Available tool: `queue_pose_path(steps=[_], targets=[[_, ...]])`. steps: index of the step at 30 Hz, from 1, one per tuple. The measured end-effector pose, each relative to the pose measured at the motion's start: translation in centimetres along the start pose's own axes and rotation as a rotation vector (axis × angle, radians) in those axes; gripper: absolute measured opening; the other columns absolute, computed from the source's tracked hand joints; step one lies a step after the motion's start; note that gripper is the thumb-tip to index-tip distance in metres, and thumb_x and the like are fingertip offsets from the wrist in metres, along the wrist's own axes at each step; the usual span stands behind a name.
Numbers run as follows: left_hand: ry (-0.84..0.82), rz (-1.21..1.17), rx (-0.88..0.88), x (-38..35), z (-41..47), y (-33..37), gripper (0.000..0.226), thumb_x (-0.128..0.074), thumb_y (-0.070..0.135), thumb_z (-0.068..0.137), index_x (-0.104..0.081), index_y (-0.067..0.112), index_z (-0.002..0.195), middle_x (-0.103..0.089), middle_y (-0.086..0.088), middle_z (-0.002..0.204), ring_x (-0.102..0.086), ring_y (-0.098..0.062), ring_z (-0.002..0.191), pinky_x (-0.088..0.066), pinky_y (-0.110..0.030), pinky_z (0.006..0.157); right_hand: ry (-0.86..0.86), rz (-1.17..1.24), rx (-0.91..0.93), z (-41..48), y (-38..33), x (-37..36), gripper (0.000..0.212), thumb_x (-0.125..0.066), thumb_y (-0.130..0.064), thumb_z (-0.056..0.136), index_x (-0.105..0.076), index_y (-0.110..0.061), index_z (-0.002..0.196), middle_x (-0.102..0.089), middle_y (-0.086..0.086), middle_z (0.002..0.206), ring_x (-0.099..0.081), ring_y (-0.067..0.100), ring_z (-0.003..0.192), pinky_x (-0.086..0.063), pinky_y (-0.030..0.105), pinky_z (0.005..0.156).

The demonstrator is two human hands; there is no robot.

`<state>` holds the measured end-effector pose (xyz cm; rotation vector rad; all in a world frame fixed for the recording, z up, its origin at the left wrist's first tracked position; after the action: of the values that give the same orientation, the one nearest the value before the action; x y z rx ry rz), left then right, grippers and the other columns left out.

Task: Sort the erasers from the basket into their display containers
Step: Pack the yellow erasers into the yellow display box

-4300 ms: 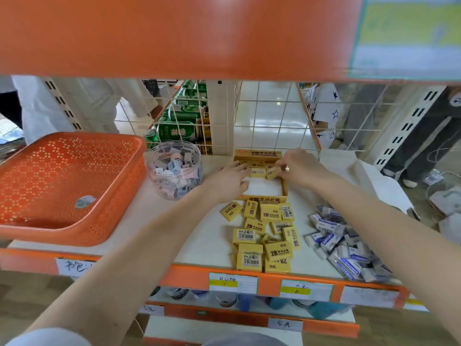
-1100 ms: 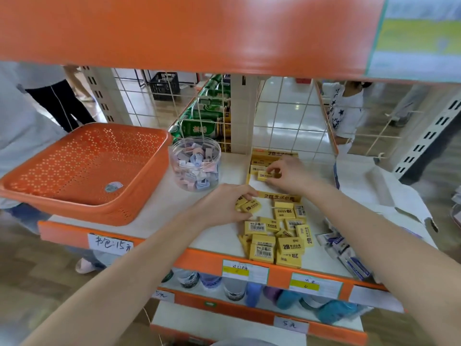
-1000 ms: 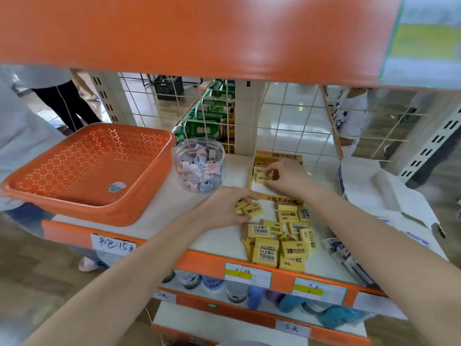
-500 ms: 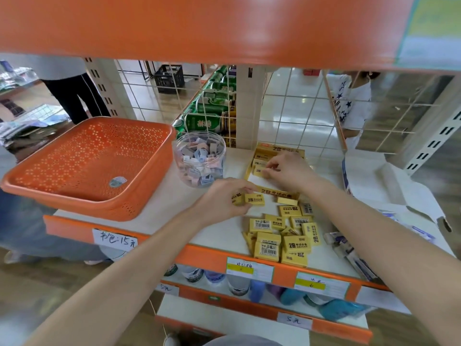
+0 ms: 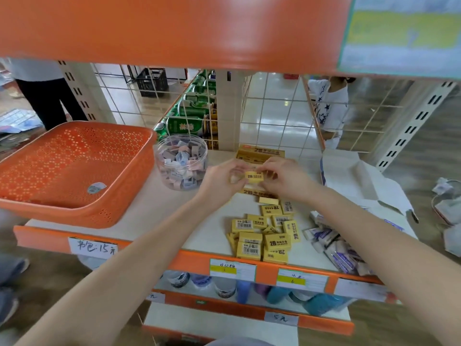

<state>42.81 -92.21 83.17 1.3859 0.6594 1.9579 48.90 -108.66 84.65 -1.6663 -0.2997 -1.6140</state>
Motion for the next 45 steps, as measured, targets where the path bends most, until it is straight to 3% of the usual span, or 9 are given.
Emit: queue_pose_path(steps=[2, 5, 10, 17, 22, 32, 37, 41, 45], targets=[[-0.023, 0.097, 0.033, -0.2, 1.0, -0.2, 0.031, -0.066, 0.018, 0.086, -0.064, 0.015, 0.118, -0.066, 0.003, 0.113, -0.059, -0.011, 0.104, -0.045, -0.027, 0.093, 0.008, -0.026, -0.077, 0.1, 1.0, 0.3, 0.035, -0.064, -0.02, 0.086, -0.061, -0.018, 0.12, -0.057, 0.002, 0.116, -0.053, 0.014, 0.098, -0.039, 0.021, 0.082], [-0.129, 0.299, 0.113, -0.3, 2.9, -1.3, 0.04, -0.061, 0.022, 0.089, -0.056, 0.019, 0.129, -0.06, 0.0, 0.126, -0.053, -0.018, 0.114, -0.039, -0.03, 0.093, -0.017, -0.105, -0.152, 0.3, 2.0, 0.6, 0.034, -0.06, -0.019, 0.088, -0.061, -0.016, 0.122, -0.058, 0.004, 0.119, -0.055, 0.019, 0.103, -0.038, 0.021, 0.082], [-0.346, 0.505, 0.144, -0.7, 4.8, -1.6, 0.049, -0.064, 0.032, 0.088, -0.051, 0.023, 0.134, -0.053, -0.002, 0.132, -0.044, -0.023, 0.122, -0.039, -0.039, 0.098, -0.067, -0.165, -0.199, 0.9, 2.4, -0.3, 0.03, -0.059, -0.02, 0.089, -0.063, -0.018, 0.118, -0.058, 0.005, 0.117, -0.056, 0.023, 0.105, -0.044, 0.03, 0.086], [-0.36, 0.578, 0.061, -0.8, 5.2, -2.0, 0.034, -0.06, 0.019, 0.085, -0.058, 0.021, 0.119, -0.055, -0.004, 0.121, -0.042, -0.023, 0.119, -0.042, -0.039, 0.089, -0.059, -0.21, -0.25, 1.4, 2.4, -1.0, 0.035, -0.06, -0.031, 0.087, -0.058, -0.027, 0.122, -0.054, 0.003, 0.121, -0.052, 0.021, 0.107, -0.041, 0.029, 0.077], [-0.403, 0.565, 0.053, -0.2, 5.6, -1.9, 0.031, -0.062, 0.02, 0.082, -0.059, 0.021, 0.113, -0.058, 0.0, 0.112, -0.049, -0.021, 0.108, -0.048, -0.039, 0.084, -0.087, -0.328, -0.222, 2.1, 1.5, -0.8, 0.032, -0.061, -0.041, 0.085, -0.064, -0.022, 0.11, -0.057, 0.002, 0.105, -0.053, 0.02, 0.096, -0.044, 0.031, 0.072], [-0.26, 0.567, 0.068, -0.3, 5.6, -1.9, 0.025, -0.05, 0.002, 0.086, -0.062, 0.016, 0.103, -0.058, -0.004, 0.11, -0.052, -0.022, 0.096, -0.05, -0.036, 0.074, -0.066, -0.294, -0.202, 2.3, 0.9, -1.3, 0.031, -0.058, -0.044, 0.085, -0.06, -0.016, 0.099, -0.052, 0.001, 0.102, -0.049, 0.016, 0.085, -0.042, 0.029, 0.07], [-0.269, 0.62, 0.004, -0.4, 5.4, -2.1, 0.026, -0.056, 0.01, 0.084, -0.058, 0.018, 0.108, -0.058, -0.001, 0.112, -0.05, -0.021, 0.1, -0.043, -0.032, 0.066, -0.032, -0.301, -0.191, 2.6, 0.7, -1.6, 0.03, -0.055, -0.041, 0.089, -0.061, -0.017, 0.106, -0.054, 0.002, 0.108, -0.052, 0.02, 0.098, -0.044, 0.035, 0.082], [-0.25, 0.675, -0.034, -0.5, 4.8, -2.3, 0.034, -0.061, 0.016, 0.085, -0.053, 0.02, 0.117, -0.058, 0.001, 0.119, -0.047, -0.024, 0.115, -0.05, -0.038, 0.073, -0.022, -0.268, -0.17, 2.6, 0.6, -1.8, 0.032, -0.055, -0.038, 0.09, -0.061, -0.018, 0.114, -0.055, 0.003, 0.113, -0.052, 0.022, 0.104, -0.044, 0.034, 0.084], [-0.243, 0.769, -0.088, -0.5, 5.0, -1.9, 0.035, -0.056, 0.014, 0.087, -0.056, 0.021, 0.122, -0.059, 0.002, 0.116, -0.048, -0.023, 0.11, -0.048, -0.035, 0.069, -0.016, -0.231, -0.165, 2.5, 0.9, -1.9, 0.033, -0.055, -0.039, 0.091, -0.062, -0.019, 0.115, -0.055, 0.002, 0.113, -0.054, 0.02, 0.101, -0.046, 0.034, 0.084]])
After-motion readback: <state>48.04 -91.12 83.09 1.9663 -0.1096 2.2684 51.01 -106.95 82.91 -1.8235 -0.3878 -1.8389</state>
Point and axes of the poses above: each hand's wrist, its own z-axis towards the middle knuckle, its own x-axis out of the back of the hand, y = z × x, the point moved 2 cm from there along z, towards the middle knuckle
